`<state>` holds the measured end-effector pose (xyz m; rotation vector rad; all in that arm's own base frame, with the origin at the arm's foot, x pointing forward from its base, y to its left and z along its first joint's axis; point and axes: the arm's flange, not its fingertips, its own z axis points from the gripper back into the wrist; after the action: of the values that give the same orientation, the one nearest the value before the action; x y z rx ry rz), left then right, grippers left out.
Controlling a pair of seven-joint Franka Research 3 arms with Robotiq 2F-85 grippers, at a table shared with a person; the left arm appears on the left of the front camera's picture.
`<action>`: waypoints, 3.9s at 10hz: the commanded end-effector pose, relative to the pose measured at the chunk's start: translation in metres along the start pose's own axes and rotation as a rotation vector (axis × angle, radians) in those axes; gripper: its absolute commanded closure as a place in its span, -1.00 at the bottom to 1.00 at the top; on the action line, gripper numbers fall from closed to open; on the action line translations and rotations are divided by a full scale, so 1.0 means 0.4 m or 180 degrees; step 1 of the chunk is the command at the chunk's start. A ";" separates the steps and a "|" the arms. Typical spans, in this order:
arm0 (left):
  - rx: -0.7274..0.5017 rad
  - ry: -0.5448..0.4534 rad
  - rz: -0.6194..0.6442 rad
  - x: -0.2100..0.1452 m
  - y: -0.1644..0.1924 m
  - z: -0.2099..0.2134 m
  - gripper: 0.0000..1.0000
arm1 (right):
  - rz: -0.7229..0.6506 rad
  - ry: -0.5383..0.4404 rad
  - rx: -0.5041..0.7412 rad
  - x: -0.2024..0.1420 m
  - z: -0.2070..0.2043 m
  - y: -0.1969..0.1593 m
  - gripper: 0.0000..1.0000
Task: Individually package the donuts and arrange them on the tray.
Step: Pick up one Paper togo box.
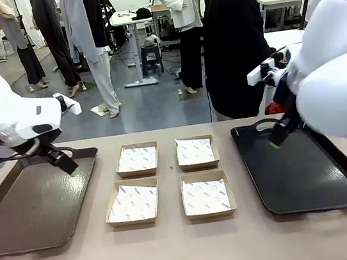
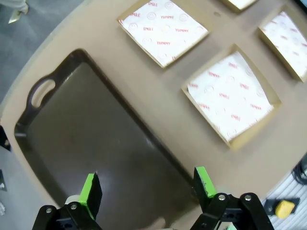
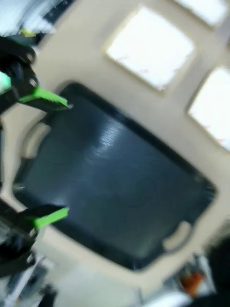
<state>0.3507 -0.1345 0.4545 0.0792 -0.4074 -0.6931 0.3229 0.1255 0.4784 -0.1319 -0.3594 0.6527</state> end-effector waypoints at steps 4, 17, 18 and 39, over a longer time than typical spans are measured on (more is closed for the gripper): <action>-0.0064 0.0107 -0.0011 -0.021 -0.013 0.047 -1.00 | -0.0057 0.0146 0.0176 -0.047 0.057 0.016 -1.00; -0.4082 -0.0863 0.2587 -0.317 0.298 -0.070 -1.00 | -0.2836 -0.0593 0.3408 -0.426 -0.011 -0.334 -1.00; -0.4060 -0.0876 0.2648 -0.358 0.317 -0.059 -1.00 | -0.2925 -0.0669 0.3420 -0.470 -0.006 -0.357 -1.00; -0.3909 -0.0615 0.2700 -0.506 0.393 -0.032 -1.00 | -0.3465 -0.0780 0.3477 -0.712 0.017 -0.458 -1.00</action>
<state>0.3082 0.1159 0.4052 -1.2468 -0.1039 -0.0108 0.2146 -0.1962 0.4476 1.1340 -0.2052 -0.2769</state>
